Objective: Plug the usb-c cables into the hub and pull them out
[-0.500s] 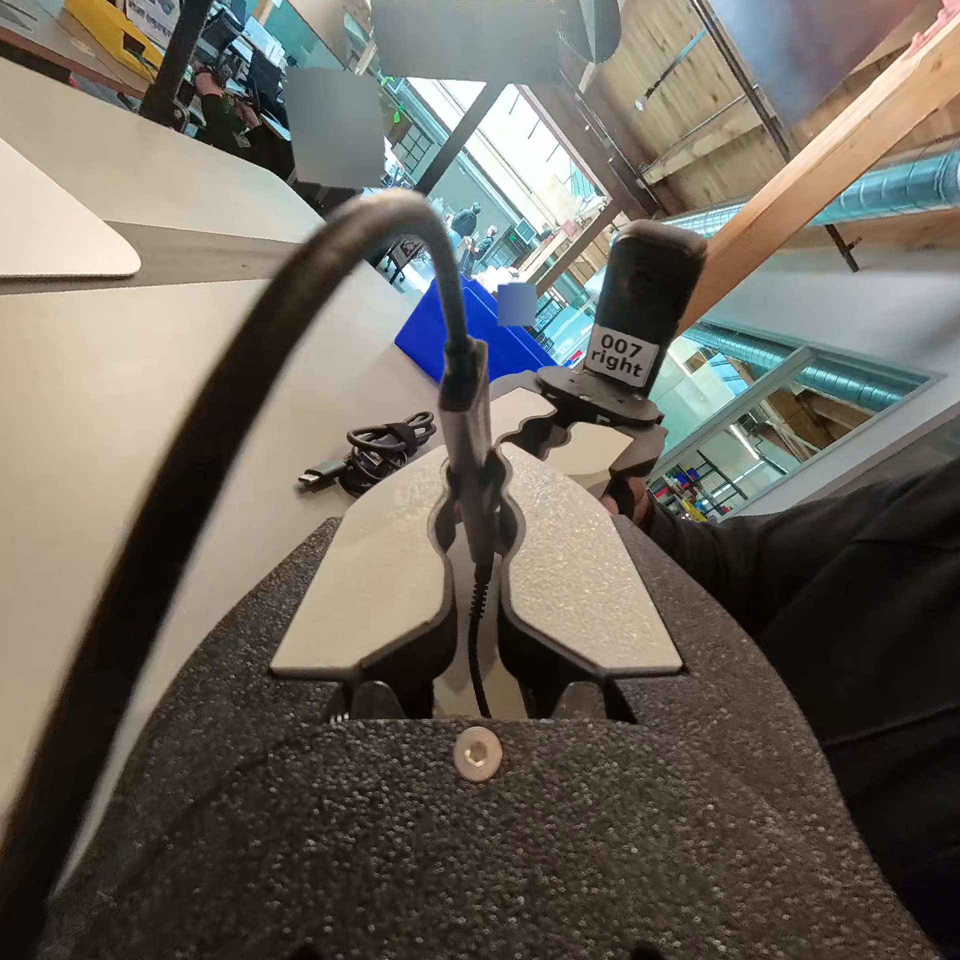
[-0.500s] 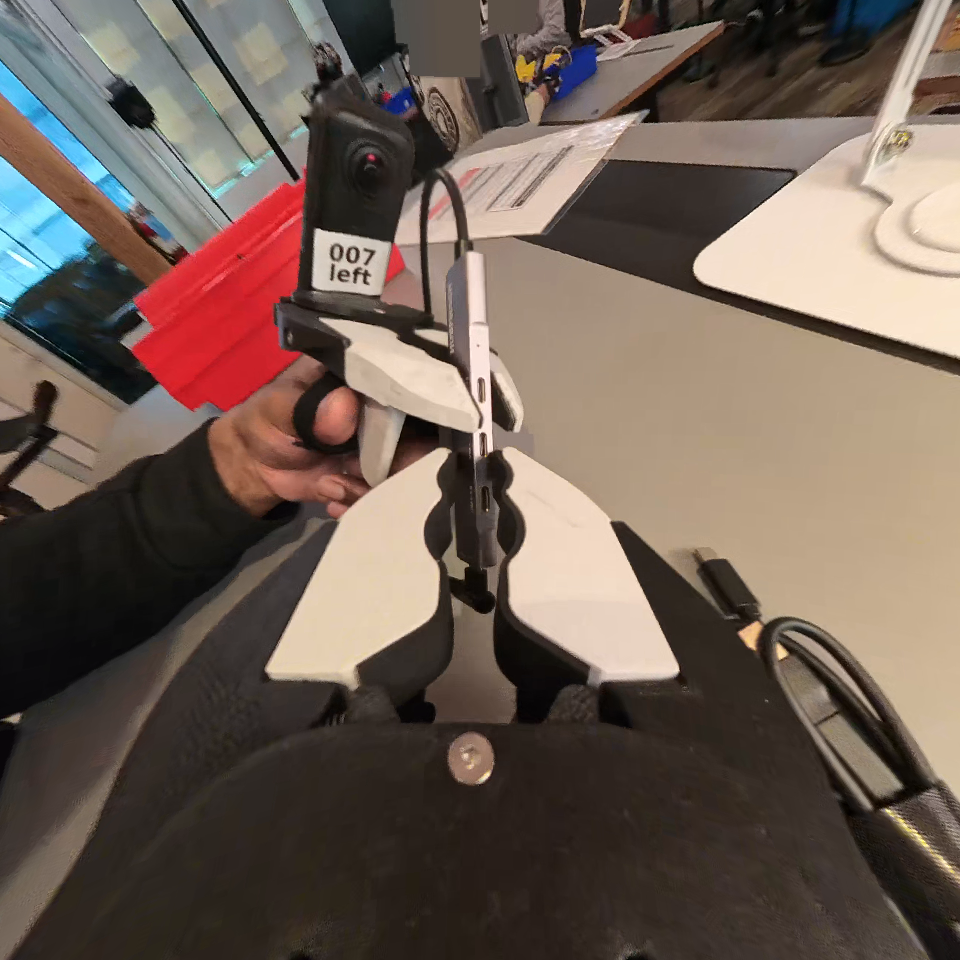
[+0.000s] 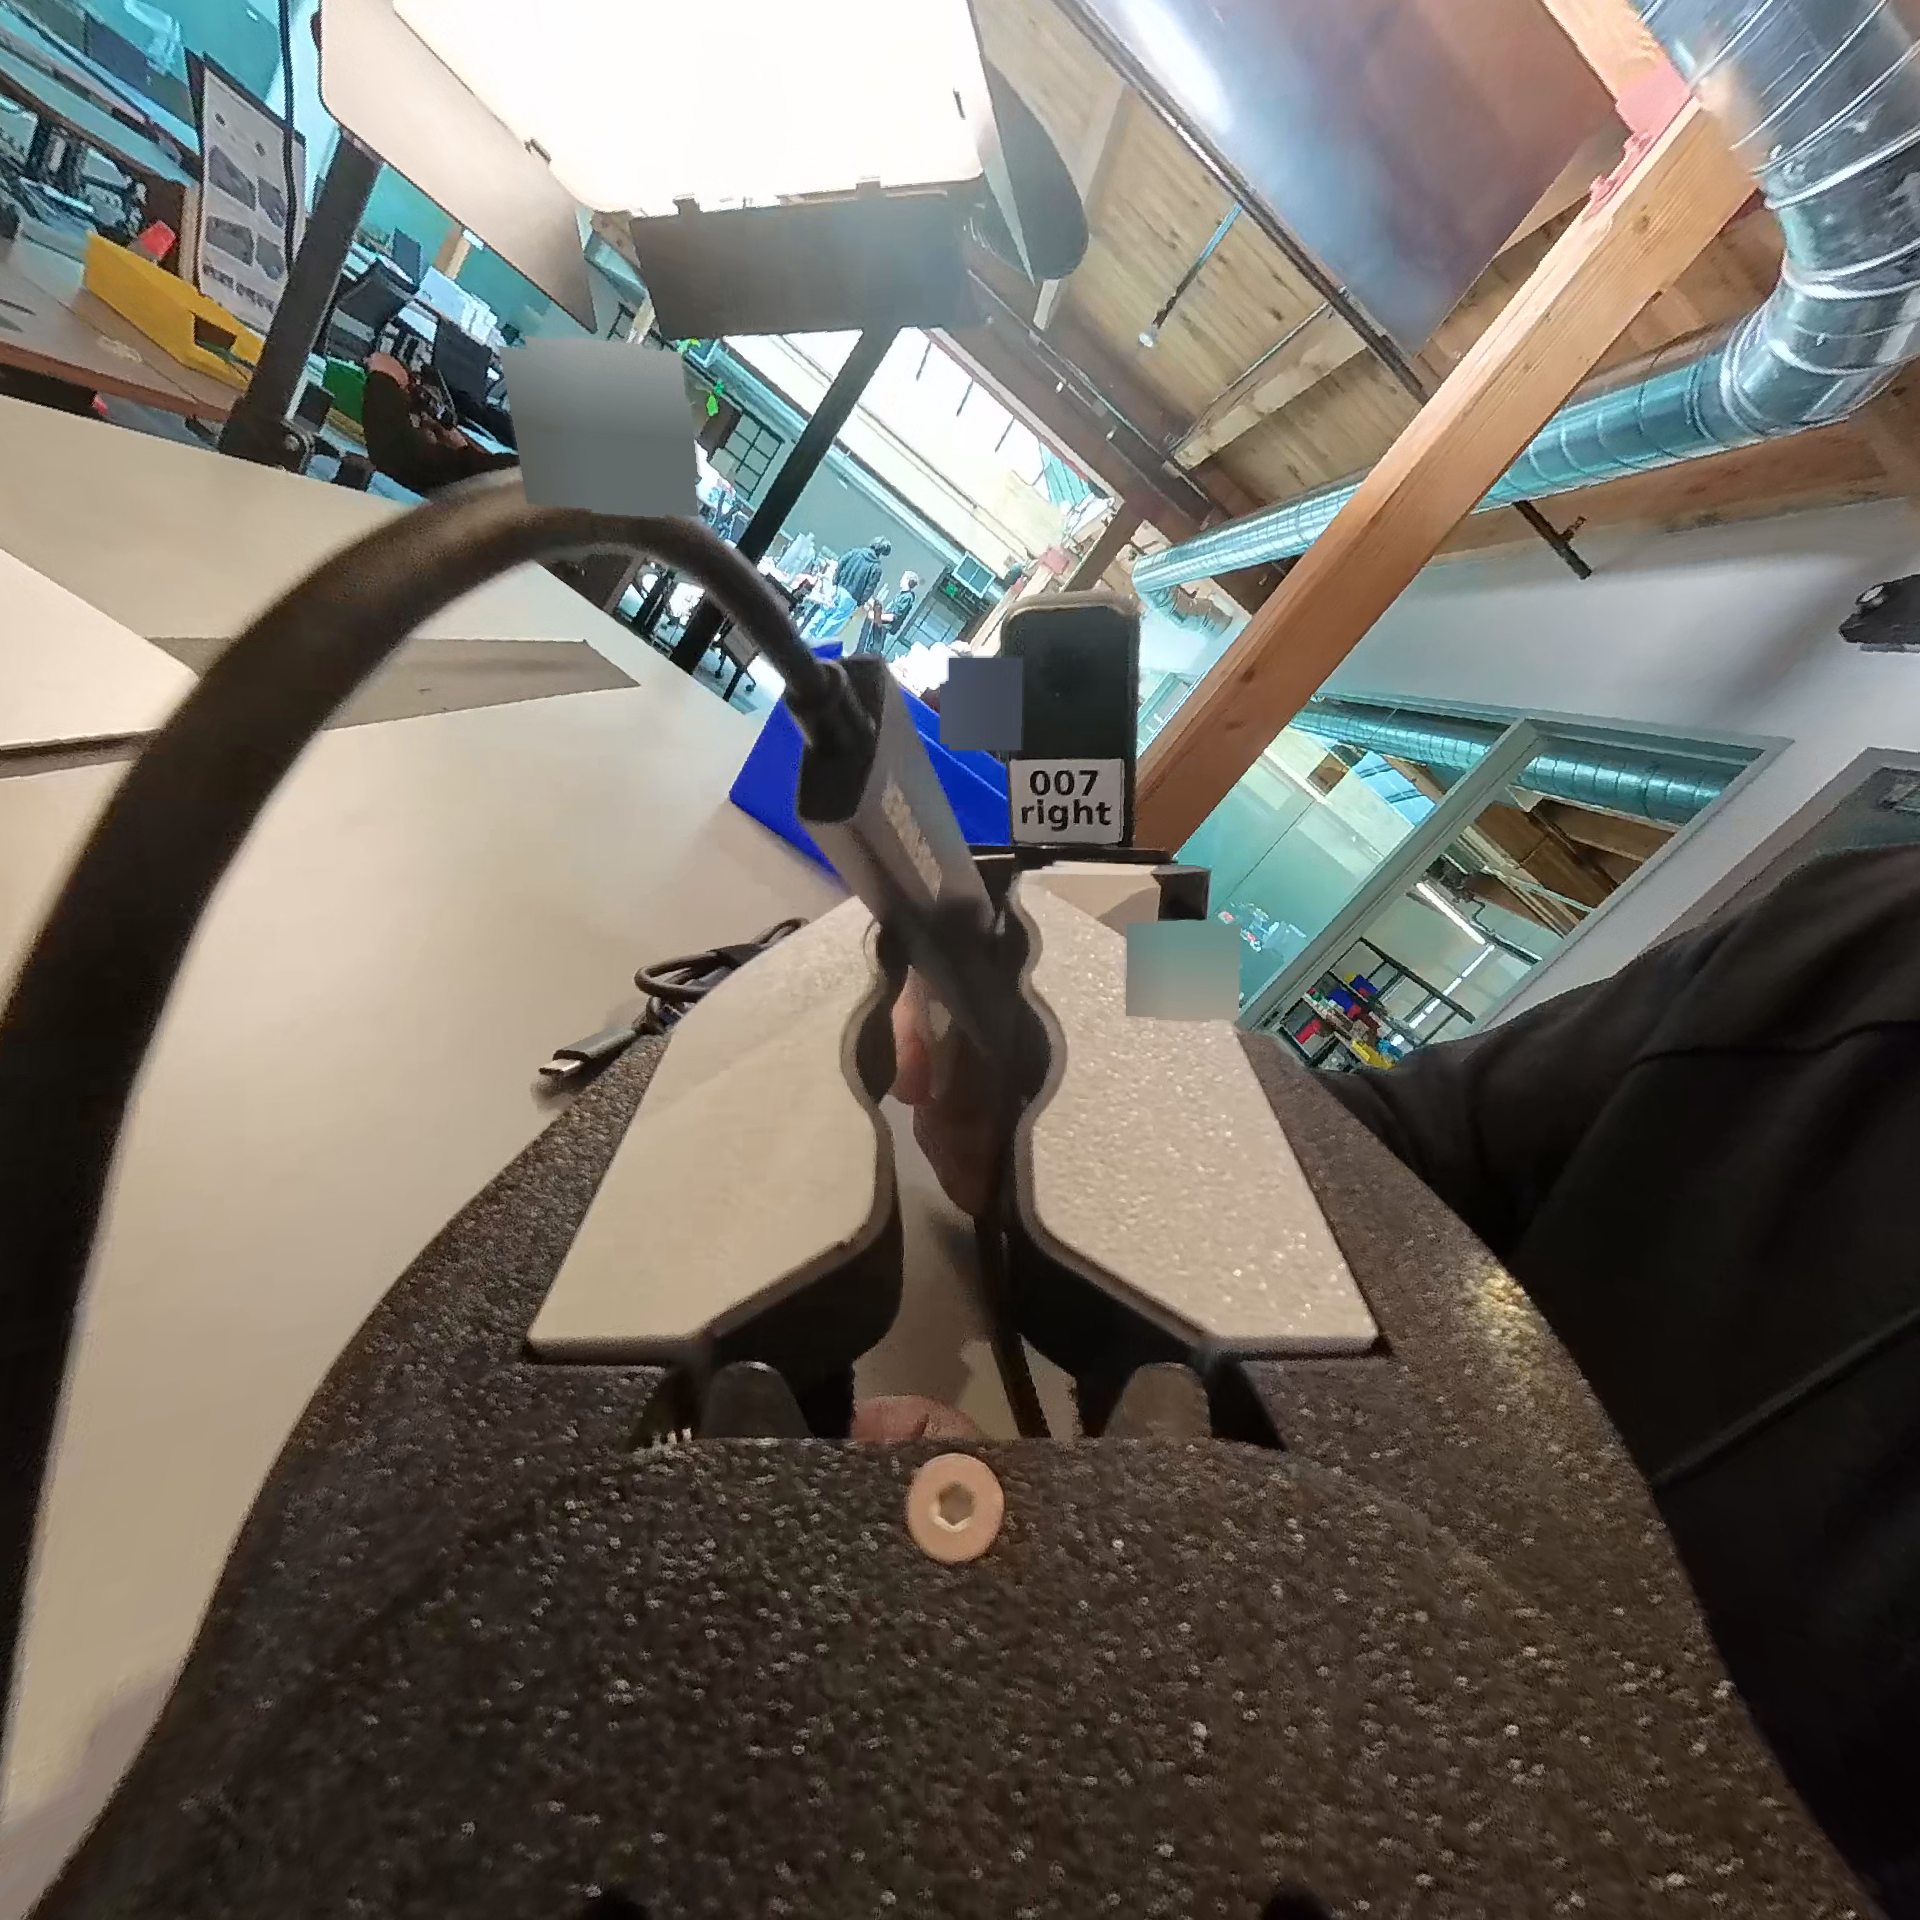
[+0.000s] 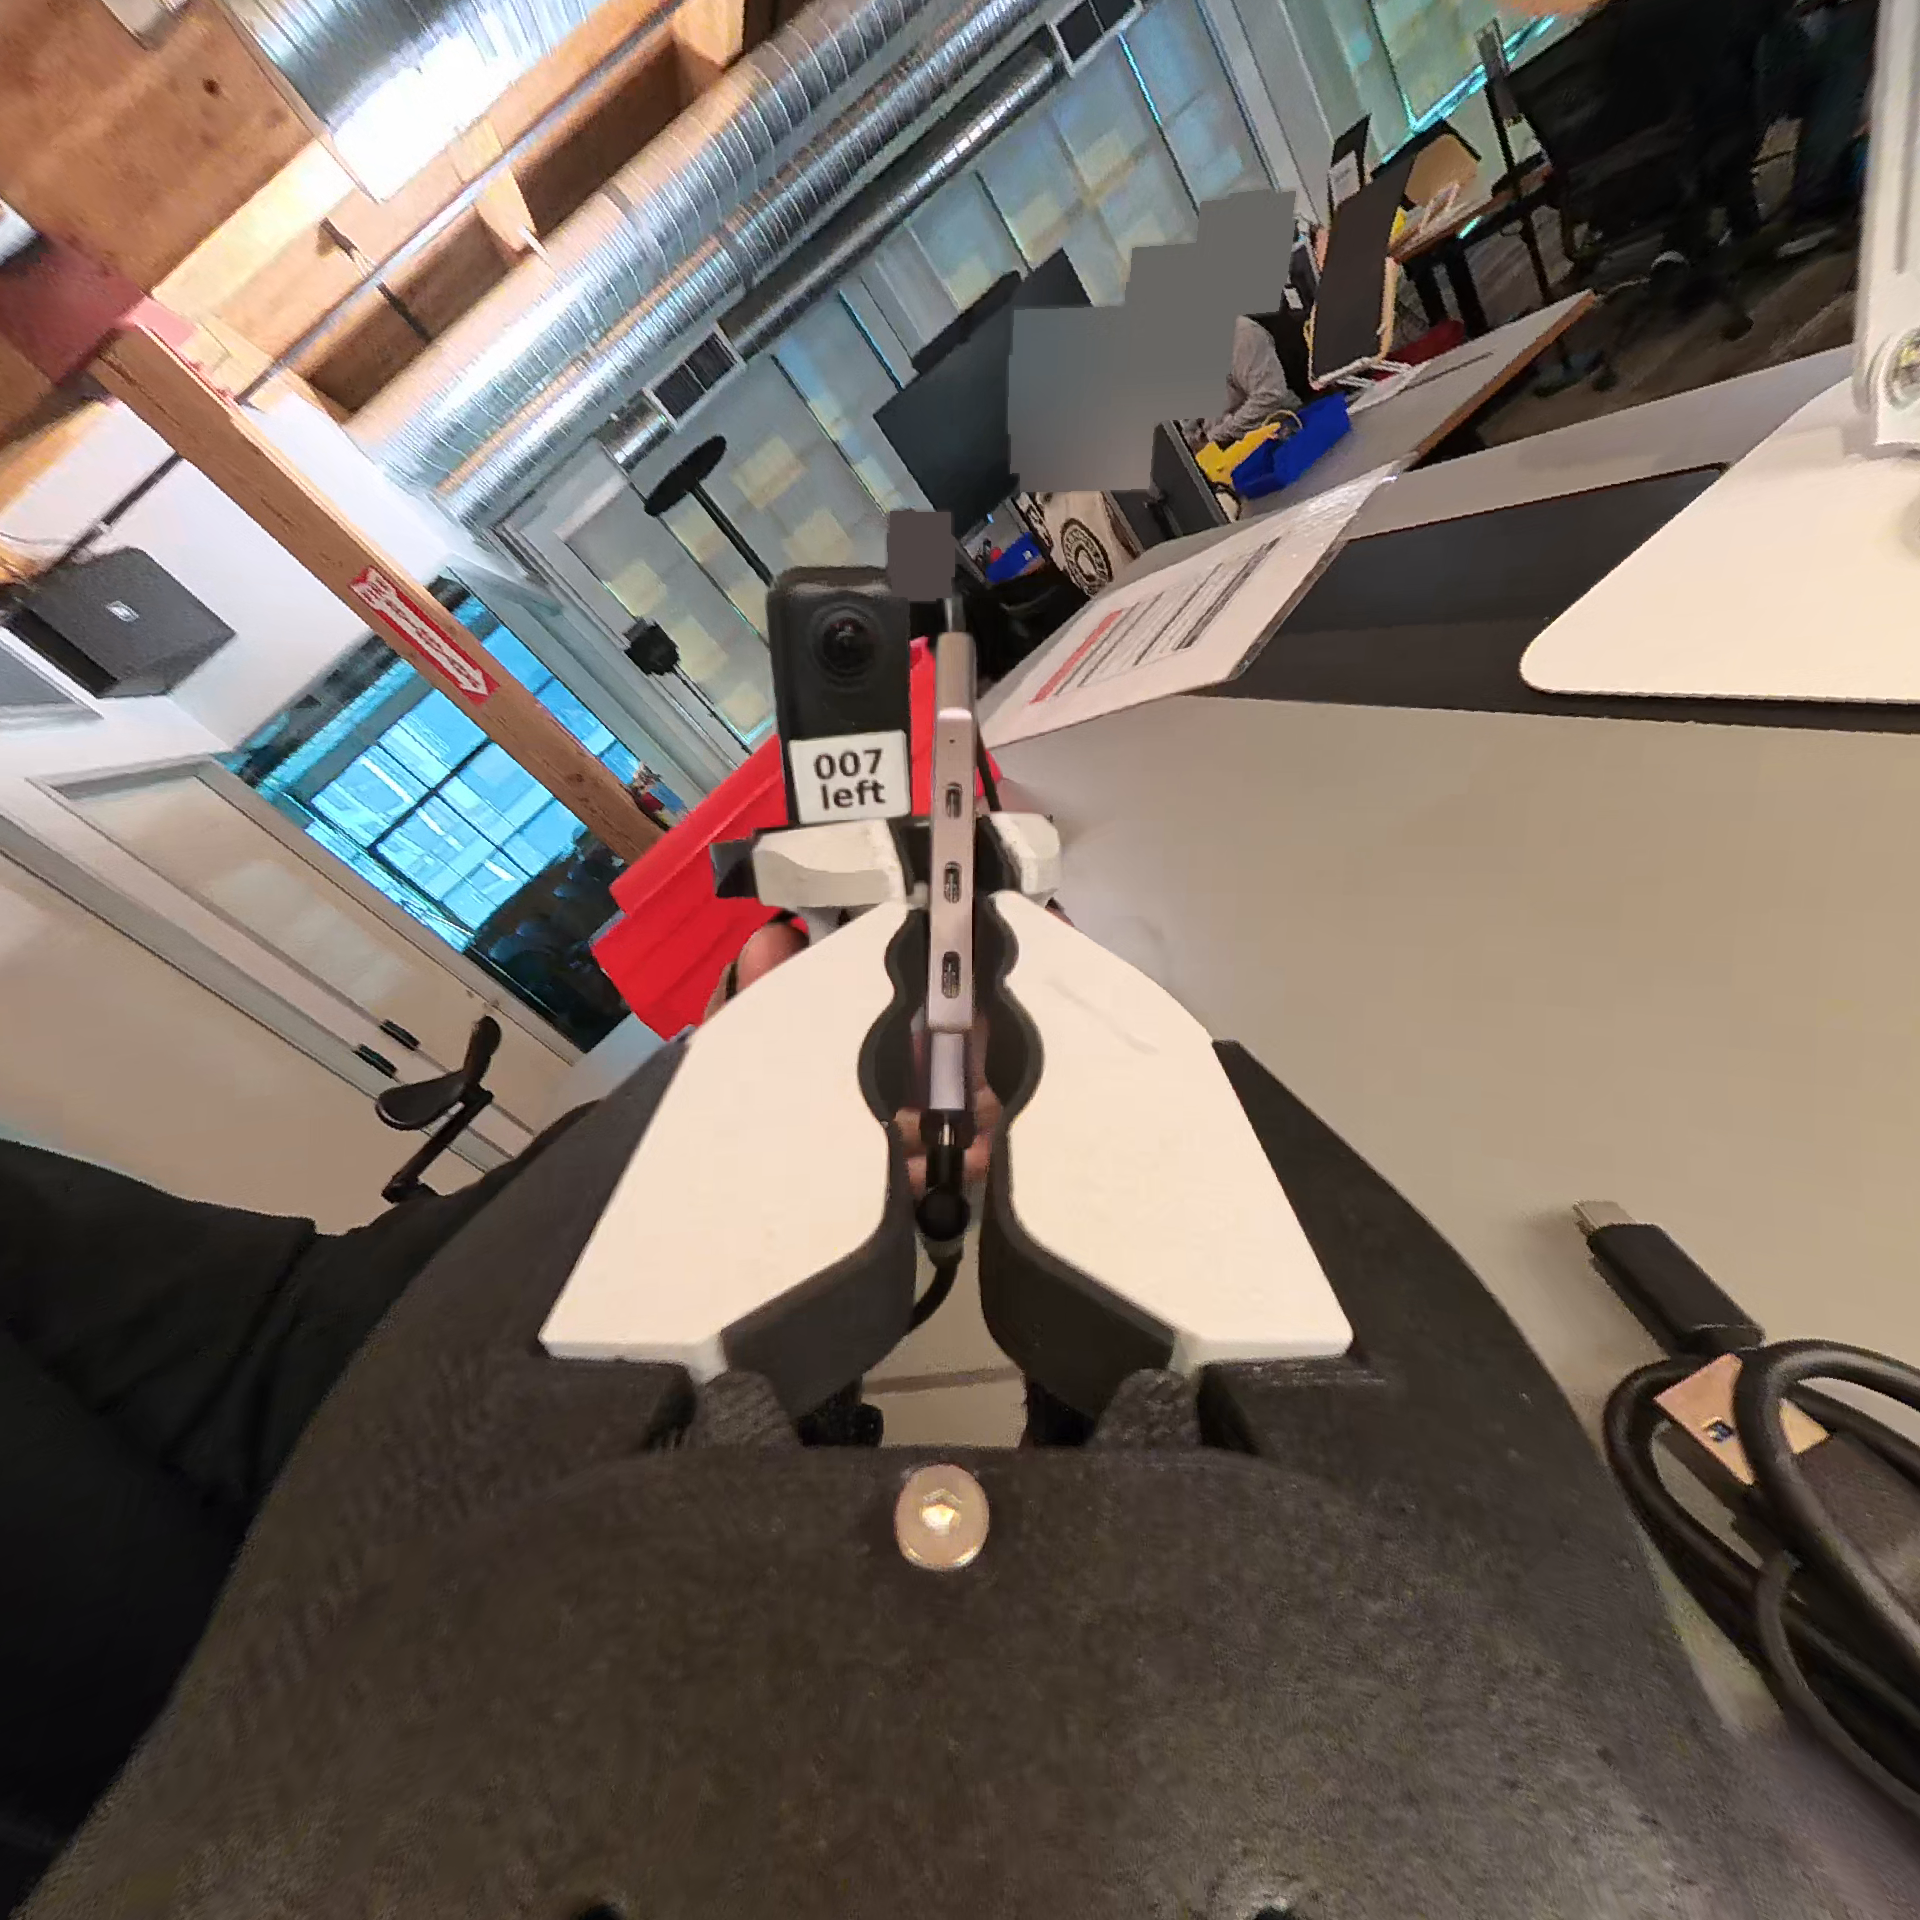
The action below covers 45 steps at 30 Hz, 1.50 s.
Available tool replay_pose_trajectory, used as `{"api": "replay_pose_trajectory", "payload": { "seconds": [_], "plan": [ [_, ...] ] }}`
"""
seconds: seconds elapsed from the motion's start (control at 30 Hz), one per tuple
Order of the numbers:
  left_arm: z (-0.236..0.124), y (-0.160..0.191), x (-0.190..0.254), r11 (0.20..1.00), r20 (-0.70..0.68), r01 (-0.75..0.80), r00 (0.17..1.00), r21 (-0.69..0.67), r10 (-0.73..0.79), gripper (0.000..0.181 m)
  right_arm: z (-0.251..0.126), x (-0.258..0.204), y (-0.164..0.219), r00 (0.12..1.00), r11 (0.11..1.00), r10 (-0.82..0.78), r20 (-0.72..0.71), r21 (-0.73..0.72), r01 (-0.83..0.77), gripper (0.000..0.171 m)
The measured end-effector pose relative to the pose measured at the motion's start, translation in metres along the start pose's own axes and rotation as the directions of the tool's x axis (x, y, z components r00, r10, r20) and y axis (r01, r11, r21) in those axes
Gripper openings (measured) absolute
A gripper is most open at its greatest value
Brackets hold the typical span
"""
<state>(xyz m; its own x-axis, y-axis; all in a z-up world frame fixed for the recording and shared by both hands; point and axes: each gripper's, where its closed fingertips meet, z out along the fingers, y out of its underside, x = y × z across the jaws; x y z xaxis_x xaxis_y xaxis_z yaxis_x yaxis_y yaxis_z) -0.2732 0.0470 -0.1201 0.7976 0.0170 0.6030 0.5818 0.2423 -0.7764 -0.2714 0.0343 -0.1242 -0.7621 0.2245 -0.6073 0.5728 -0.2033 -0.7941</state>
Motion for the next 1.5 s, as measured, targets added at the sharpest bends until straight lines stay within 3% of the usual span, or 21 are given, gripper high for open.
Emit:
{"api": "replay_pose_trajectory", "payload": {
  "seconds": [0.2, 0.3, 0.4, 0.5, 0.57, 0.77, 0.93, 1.13, 1.23, 1.37, 1.43, 1.5],
  "plan": [
    [0.003, -0.006, 0.002, 0.997, 0.014, -0.048, 0.999, 0.053, 0.047, 0.014, -0.001, -0.003, -0.005, 0.993, 0.993, 0.092, 0.069, 0.064, -0.096, 0.009],
    [0.002, -0.005, 0.003, 0.994, 0.038, -0.105, 0.994, 0.014, 0.104, 0.011, -0.001, -0.001, -0.004, 0.999, 1.0, 0.026, 0.043, 0.013, -0.027, 0.011],
    [-0.002, 0.003, -0.01, 0.992, 0.115, -0.107, 0.987, -0.064, 0.114, 0.01, -0.014, 0.016, -0.009, 0.977, 0.978, -0.192, -0.094, -0.097, 0.183, 0.014],
    [-0.005, 0.022, -0.017, 0.982, 0.115, 0.057, 0.993, -0.18, -0.037, 0.01, -0.04, 0.055, -0.016, 0.847, 0.878, -0.458, -0.27, -0.29, 0.382, 0.023],
    [-0.005, 0.035, -0.018, 0.959, 0.121, 0.13, 0.987, -0.251, -0.102, 0.01, -0.056, 0.079, -0.011, 0.753, 0.795, -0.576, -0.32, -0.432, 0.425, 0.025],
    [0.0, 0.072, -0.026, 0.876, 0.208, 0.186, 0.973, -0.445, -0.101, 0.01, -0.053, 0.101, 0.012, 0.699, 0.661, -0.675, -0.236, -0.614, 0.431, 0.029],
    [-0.001, 0.072, -0.029, 0.87, 0.22, 0.217, 0.967, -0.443, -0.129, 0.011, -0.055, 0.121, 0.044, 0.734, 0.539, -0.654, -0.181, -0.792, 0.285, 0.037],
    [-0.001, 0.074, -0.034, 0.866, 0.254, 0.229, 0.959, -0.445, -0.123, 0.013, -0.055, 0.118, 0.047, 0.71, 0.52, -0.681, -0.179, -0.801, 0.296, 0.027],
    [-0.002, 0.071, -0.037, 0.875, 0.274, 0.236, 0.954, -0.423, -0.125, 0.013, -0.052, 0.118, 0.045, 0.617, 0.452, -0.773, -0.147, -0.81, 0.373, 0.01],
    [-0.004, 0.068, -0.038, 0.884, 0.272, 0.244, 0.952, -0.398, -0.14, 0.012, -0.044, 0.109, 0.045, 0.436, 0.315, -0.897, -0.067, -0.789, 0.528, 0.007],
    [-0.005, 0.067, -0.037, 0.883, 0.267, 0.251, 0.952, -0.396, -0.151, 0.011, -0.04, 0.1, 0.044, 0.304, 0.225, -0.952, -0.033, -0.748, 0.624, 0.007],
    [-0.006, 0.07, -0.034, 0.871, 0.257, 0.271, 0.95, -0.41, -0.175, 0.01, -0.038, 0.086, 0.043, 0.125, 0.082, -0.992, 0.012, -0.698, 0.712, 0.007]
  ]
}}
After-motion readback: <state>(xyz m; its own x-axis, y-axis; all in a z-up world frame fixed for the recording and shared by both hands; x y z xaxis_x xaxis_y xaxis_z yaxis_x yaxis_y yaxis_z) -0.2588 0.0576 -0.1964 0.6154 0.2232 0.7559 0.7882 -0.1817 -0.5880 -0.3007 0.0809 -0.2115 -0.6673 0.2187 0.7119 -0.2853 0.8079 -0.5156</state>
